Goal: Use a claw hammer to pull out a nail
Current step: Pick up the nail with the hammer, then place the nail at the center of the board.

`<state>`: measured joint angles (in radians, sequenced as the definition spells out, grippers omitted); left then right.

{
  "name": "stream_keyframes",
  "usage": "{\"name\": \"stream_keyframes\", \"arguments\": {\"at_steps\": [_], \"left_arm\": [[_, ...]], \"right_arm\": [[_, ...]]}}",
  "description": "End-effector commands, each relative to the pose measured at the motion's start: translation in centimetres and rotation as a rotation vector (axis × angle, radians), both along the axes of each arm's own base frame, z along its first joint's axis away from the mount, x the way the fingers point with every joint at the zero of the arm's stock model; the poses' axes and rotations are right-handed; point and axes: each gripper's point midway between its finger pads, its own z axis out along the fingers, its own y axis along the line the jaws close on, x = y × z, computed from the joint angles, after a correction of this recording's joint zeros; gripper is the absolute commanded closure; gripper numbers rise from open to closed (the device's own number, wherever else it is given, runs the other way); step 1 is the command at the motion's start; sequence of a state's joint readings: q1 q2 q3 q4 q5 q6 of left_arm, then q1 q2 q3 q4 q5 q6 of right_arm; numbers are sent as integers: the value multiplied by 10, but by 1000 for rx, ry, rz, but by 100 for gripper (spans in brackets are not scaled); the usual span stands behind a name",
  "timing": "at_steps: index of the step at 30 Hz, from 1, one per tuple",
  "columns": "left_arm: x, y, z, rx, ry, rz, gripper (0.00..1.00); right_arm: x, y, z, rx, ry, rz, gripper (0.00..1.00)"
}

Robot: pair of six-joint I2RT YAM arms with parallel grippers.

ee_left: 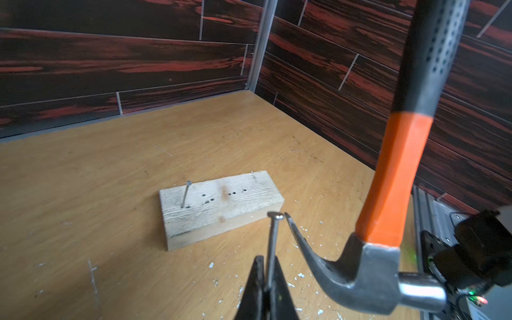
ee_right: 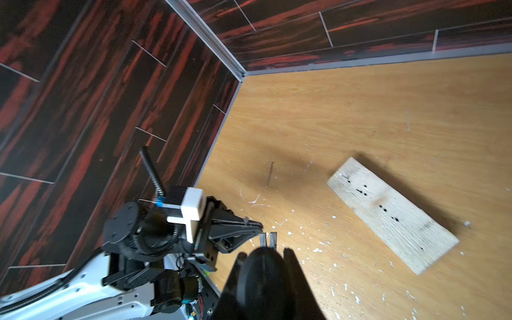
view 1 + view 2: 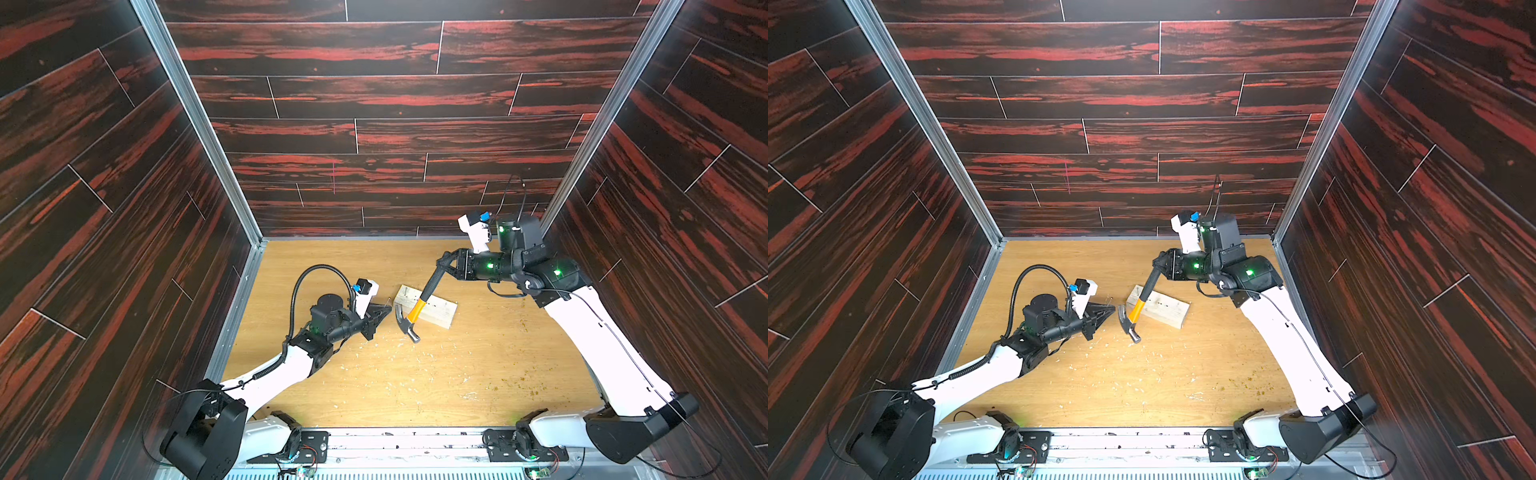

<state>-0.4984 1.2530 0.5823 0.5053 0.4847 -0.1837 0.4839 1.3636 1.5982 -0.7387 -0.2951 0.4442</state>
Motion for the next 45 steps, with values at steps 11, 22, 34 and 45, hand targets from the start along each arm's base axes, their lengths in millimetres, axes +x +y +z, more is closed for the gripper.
{"name": "stream_keyframes", "arguments": {"at_steps": [11,22,34,45], "left_arm": [[93,88,-113,250,501,647,100],[98,100,-191,372,841,701,100],[94,101,-198,395,866,700,80],[95,99,-177,365,829,688,73]], "right_arm": [[40,-16,-28,-91,-21,-179,100],[95,0,-49,-158,6,-228,100],[125,5,-59,-184,26,-260,100],[134,8,-61,-206,29,-258,100]]}}
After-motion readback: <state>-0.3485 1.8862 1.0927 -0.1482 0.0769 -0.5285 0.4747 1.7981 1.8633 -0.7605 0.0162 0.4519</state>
